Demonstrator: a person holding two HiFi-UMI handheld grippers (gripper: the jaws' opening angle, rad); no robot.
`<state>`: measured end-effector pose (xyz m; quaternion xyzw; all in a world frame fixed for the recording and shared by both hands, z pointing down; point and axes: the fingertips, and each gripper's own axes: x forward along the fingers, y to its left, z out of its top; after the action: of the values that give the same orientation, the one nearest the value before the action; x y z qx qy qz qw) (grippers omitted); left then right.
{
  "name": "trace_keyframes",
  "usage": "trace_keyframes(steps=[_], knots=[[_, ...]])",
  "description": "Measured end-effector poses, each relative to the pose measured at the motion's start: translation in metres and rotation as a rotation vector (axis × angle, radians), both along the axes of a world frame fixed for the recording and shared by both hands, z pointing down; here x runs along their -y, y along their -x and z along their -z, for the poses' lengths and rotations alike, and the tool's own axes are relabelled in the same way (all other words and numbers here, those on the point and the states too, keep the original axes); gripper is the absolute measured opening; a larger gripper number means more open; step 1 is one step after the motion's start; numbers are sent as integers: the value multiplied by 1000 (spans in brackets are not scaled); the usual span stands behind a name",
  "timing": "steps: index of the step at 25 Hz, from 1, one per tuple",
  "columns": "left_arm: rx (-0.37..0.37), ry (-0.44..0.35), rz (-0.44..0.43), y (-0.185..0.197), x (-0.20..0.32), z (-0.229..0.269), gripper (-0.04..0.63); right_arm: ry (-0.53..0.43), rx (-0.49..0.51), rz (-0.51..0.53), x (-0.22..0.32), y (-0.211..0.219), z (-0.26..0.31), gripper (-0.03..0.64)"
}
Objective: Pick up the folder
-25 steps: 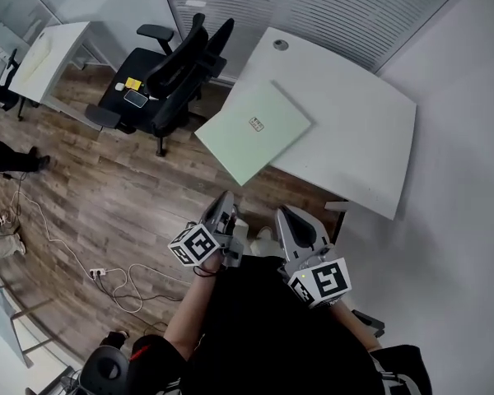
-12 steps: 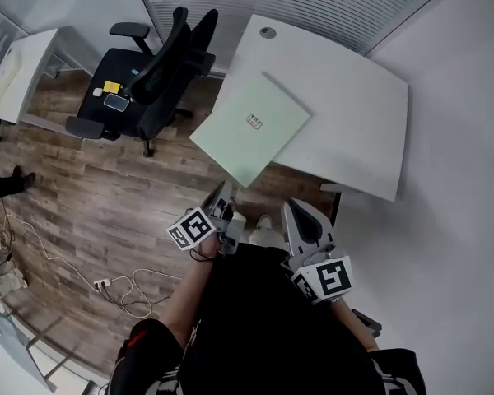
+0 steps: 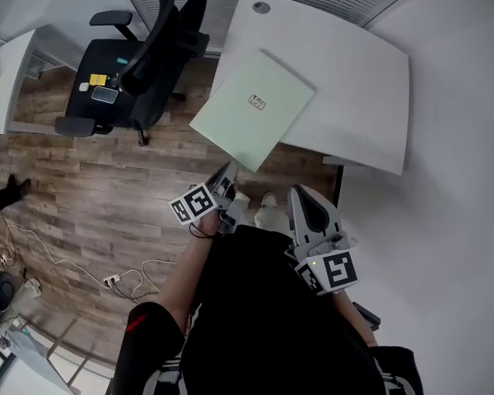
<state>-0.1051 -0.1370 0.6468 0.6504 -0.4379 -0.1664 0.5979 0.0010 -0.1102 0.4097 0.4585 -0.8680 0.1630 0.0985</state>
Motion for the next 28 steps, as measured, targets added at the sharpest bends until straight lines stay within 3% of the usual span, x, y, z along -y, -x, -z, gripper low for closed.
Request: trace_keyframes(steps=[4, 7, 10, 15, 20, 28], knots=[[-10, 19, -73, -3, 2, -15, 8, 1, 12, -30, -1, 8, -3, 2], [-72, 31, -109, -4, 3, -23, 17, 10, 17, -46, -4, 14, -4, 2], [-128, 35, -120, -4, 3, -31, 84, 20, 21, -63, -6, 15, -7, 2], [-134, 49, -135, -5, 2, -40, 195, 30, 24, -105, -6, 11, -8, 2], [-188, 69, -136, -8, 5, -52, 281, 36, 15, -112, -6, 14, -8, 2], [-274, 105, -155, -27, 7, -74, 325, 67, 14, -153, -3, 6, -17, 2]])
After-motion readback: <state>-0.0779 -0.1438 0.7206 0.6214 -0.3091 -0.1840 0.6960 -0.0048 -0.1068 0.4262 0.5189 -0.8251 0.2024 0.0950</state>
